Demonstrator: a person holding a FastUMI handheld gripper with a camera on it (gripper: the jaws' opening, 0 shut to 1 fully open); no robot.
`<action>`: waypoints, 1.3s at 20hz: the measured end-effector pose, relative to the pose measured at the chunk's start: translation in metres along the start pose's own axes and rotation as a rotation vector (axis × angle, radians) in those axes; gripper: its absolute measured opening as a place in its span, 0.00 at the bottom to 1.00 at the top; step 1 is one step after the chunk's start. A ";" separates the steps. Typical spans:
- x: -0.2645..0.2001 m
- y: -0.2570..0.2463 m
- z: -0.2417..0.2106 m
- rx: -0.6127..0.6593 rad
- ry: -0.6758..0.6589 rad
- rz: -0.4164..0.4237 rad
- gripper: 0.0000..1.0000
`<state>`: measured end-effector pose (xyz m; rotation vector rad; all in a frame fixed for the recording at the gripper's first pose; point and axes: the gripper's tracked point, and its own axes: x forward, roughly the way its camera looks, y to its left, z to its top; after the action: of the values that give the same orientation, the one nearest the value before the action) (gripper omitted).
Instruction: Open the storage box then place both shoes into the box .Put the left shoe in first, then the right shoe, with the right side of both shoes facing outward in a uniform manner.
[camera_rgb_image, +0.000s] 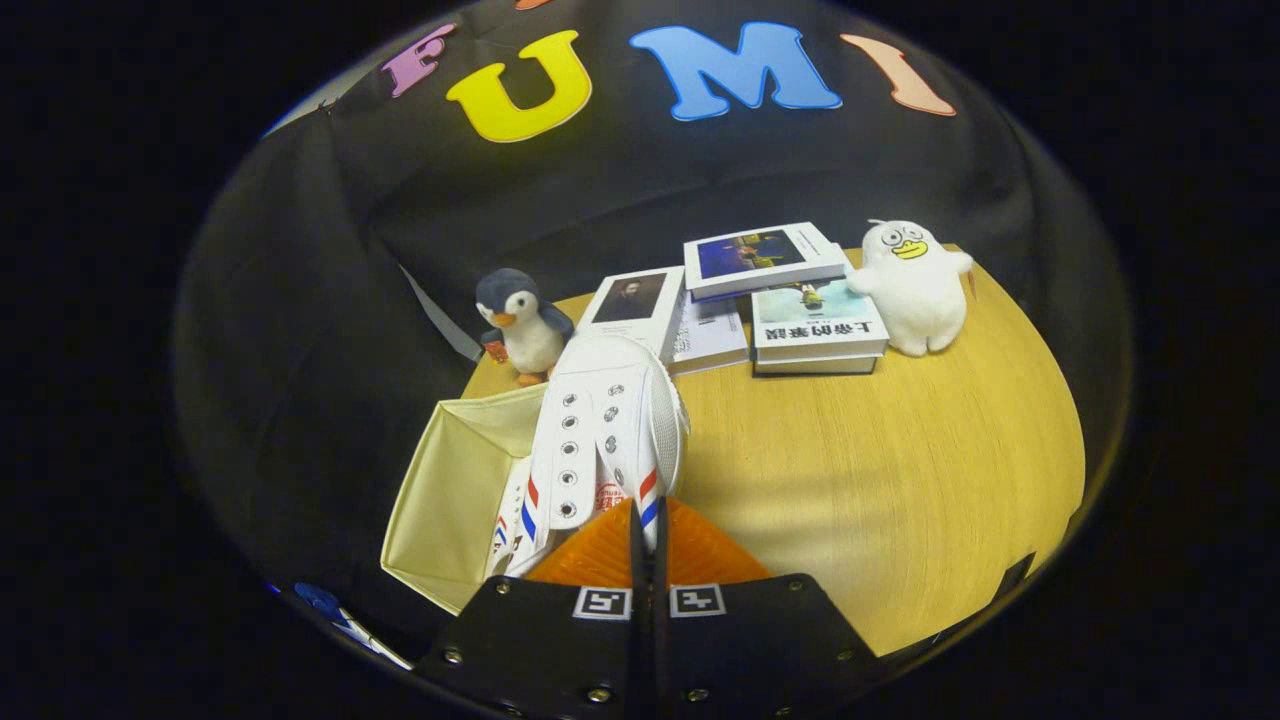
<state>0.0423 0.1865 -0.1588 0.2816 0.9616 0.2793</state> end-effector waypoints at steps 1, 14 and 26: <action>0.001 0.012 0.004 -0.008 -0.012 0.012 0.00; 0.045 0.126 -0.038 -0.106 0.035 0.099 0.00; -0.029 0.101 0.045 -0.228 -0.305 0.122 0.98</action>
<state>0.0531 0.2656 -0.0768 0.1679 0.6055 0.4408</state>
